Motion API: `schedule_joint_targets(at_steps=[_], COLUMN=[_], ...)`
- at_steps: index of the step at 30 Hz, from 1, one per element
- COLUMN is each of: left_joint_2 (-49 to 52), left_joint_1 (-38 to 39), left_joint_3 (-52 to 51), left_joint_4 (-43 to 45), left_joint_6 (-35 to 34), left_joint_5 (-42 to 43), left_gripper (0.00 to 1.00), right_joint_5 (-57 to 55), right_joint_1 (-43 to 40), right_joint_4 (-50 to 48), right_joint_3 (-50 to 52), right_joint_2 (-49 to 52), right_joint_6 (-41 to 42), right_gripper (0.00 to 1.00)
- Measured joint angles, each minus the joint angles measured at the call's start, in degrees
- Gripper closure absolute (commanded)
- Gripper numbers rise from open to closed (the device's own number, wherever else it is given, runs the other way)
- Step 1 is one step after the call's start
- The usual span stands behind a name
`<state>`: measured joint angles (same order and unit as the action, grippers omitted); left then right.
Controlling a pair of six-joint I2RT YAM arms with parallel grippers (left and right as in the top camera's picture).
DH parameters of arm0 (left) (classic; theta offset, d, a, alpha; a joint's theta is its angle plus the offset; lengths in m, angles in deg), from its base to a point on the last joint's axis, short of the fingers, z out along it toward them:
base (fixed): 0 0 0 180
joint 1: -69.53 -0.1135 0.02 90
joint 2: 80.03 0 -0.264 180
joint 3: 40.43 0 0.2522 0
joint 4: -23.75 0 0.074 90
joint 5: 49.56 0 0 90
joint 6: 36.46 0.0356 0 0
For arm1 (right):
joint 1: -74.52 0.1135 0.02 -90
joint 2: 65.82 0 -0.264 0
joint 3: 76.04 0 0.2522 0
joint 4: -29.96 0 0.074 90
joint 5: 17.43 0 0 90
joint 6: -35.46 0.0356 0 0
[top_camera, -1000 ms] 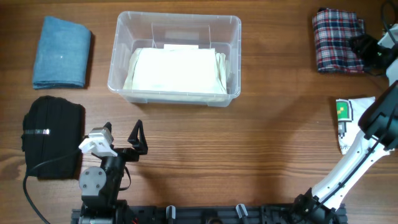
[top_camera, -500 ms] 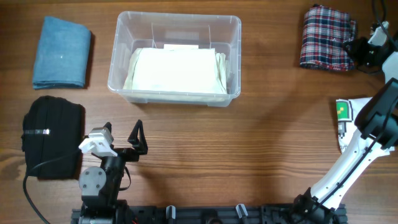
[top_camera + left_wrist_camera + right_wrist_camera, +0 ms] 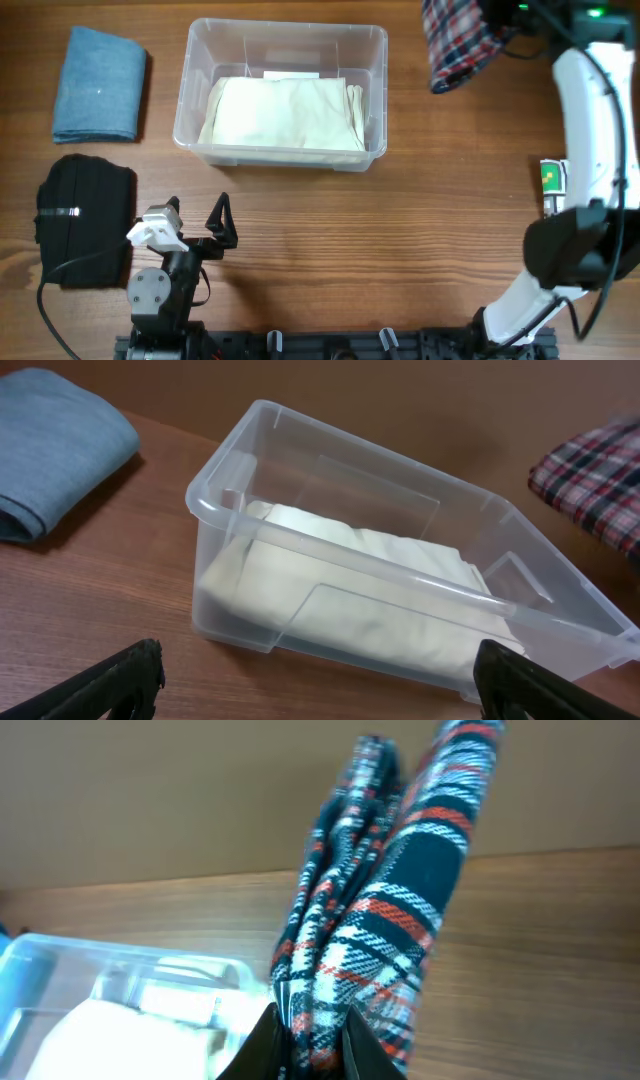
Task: Pack container
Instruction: 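Grasp the red plaid folded shirt with the right gripper and lift it, then lower the plaid shirt into the box's left side and release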
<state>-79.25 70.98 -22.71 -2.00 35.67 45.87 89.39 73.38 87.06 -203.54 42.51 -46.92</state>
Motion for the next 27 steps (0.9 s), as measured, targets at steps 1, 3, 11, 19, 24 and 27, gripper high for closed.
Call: schedule_joint_targets(at_steps=[1, 3, 11, 19, 24, 27], left_joint_2=[0.0, 0.0, 0.0, 0.0, 0.0, 0.0], left_joint_1=[0.0, 0.0, 0.0, 0.0, 0.0, 0.0], left_joint_3=[0.0, 0.0, 0.0, 0.0, 0.0, 0.0], left_joint_4=[0.0, 0.0, 0.0, 0.0, 0.0, 0.0], left_joint_6=[0.0, 0.0, 0.0, 0.0, 0.0, 0.0], left_joint_5=[0.0, 0.0, 0.0, 0.0, 0.0, 0.0], left_gripper=[0.00, 0.00, 0.00, 0.00, 0.00, 0.00], right_joint_5=[-3.0, -7.4, -16.4, -21.8, -22.5, -22.5], right_joint_1=[3.2, 9.9, 27.6, 38.8, 41.2, 42.9], right_joint_4=[0.0, 0.0, -4.9, -13.0, -19.5, -22.8], right_joint_3=[0.0, 0.0, 0.0, 0.0, 0.0, 0.1], right_joint_2=[-1.5, -4.8, -7.0, 2.6, 10.5, 12.9], right_joint_6=[1.0, 4.2, 22.3, 34.2, 38.9, 39.6], right_gripper=[0.96, 0.96, 0.96, 0.96, 0.96, 0.96])
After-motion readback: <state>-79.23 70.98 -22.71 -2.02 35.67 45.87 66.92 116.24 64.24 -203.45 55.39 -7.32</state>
